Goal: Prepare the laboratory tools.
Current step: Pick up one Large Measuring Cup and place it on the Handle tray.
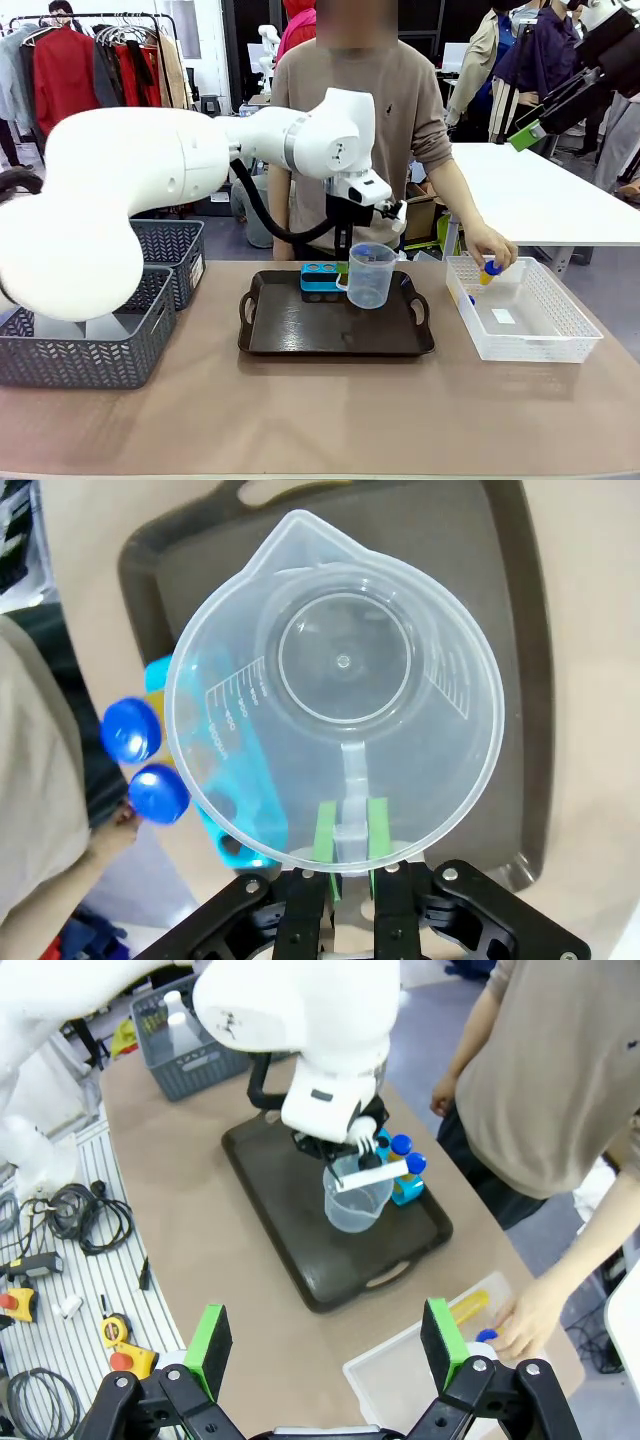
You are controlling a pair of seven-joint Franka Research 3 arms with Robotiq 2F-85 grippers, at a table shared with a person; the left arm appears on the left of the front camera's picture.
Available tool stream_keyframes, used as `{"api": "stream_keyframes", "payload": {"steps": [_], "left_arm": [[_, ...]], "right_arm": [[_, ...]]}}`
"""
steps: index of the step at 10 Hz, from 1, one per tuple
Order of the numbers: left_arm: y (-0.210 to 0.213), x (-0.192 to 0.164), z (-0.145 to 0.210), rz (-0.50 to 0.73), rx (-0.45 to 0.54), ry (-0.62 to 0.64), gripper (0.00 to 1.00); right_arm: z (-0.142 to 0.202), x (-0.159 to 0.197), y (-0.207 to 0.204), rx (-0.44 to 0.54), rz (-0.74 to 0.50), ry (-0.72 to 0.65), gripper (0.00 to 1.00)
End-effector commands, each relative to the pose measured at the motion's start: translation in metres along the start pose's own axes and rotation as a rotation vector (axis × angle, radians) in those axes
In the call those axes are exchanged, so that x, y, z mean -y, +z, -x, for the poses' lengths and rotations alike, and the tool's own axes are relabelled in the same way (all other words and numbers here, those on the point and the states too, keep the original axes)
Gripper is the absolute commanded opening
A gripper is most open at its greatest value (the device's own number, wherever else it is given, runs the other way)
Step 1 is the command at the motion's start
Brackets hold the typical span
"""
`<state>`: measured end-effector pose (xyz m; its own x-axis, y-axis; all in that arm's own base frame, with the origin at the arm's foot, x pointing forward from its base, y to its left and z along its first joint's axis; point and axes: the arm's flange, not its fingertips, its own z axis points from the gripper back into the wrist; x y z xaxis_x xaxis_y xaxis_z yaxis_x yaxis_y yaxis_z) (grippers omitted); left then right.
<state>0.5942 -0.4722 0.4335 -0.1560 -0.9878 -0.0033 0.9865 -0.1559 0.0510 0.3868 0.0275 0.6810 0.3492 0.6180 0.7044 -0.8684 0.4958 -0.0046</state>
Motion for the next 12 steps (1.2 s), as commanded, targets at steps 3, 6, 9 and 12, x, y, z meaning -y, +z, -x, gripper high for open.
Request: {"api": "stream_keyframes", "payload": {"steps": [3, 6, 9, 12], "left_arm": [[-0.028, -0.009, -0.011, 0.038, -0.001, -0.034, 0.0], [-0.042, -0.009, -0.009, 0.05, 0.026, -0.035, 0.02], [-0.034, -0.004, -0.007, 0.031, 0.045, -0.021, 0.61], [-0.02, 0.009, -0.001, 0.016, 0.061, -0.01, 1.0]], "right_arm": [[-0.001, 0.001, 0.0, 0.026, -0.015, 0.015, 1.0], [-0.001, 0.001, 0.0, 0.026, -0.015, 0.015, 1.0], [-0.001, 0.001, 0.0, 0.026, -0.015, 0.015, 1.0], [-0.001, 0.001, 0.0, 0.026, -0.015, 0.015, 1.0]]}}
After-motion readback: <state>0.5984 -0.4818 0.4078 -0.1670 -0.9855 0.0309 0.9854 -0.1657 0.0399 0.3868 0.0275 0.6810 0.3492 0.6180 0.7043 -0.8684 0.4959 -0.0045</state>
